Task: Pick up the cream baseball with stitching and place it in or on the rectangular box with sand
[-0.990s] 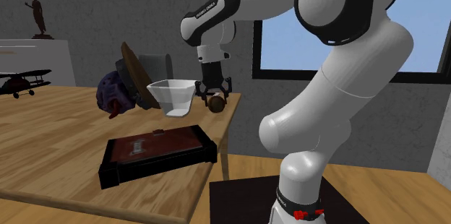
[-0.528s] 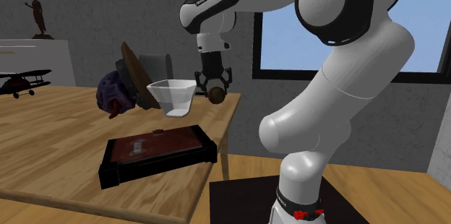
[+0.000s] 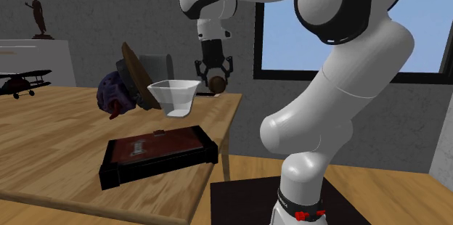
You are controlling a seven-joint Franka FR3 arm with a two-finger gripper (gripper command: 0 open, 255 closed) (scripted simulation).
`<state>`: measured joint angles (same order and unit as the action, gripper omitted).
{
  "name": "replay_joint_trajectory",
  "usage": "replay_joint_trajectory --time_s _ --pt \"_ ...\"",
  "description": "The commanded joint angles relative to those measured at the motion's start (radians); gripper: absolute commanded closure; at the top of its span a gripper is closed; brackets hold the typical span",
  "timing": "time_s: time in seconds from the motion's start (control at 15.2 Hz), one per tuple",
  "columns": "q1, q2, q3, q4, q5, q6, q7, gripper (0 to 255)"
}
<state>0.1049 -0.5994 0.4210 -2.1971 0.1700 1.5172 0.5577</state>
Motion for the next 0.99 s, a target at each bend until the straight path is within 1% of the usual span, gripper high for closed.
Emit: replay_joint_trajectory --time_s 0.0,0.46,0.92 --pt "-0.003 0.007 -0.003 0.026 -0.004 -0.020 0.000 255" --pt "0.066 -0.076 0.098 0.017 0.100 -0.073 0.144 255" --pt "0.117 -0.110 0.219 0.059 0.205 -0.113 0.304 255"
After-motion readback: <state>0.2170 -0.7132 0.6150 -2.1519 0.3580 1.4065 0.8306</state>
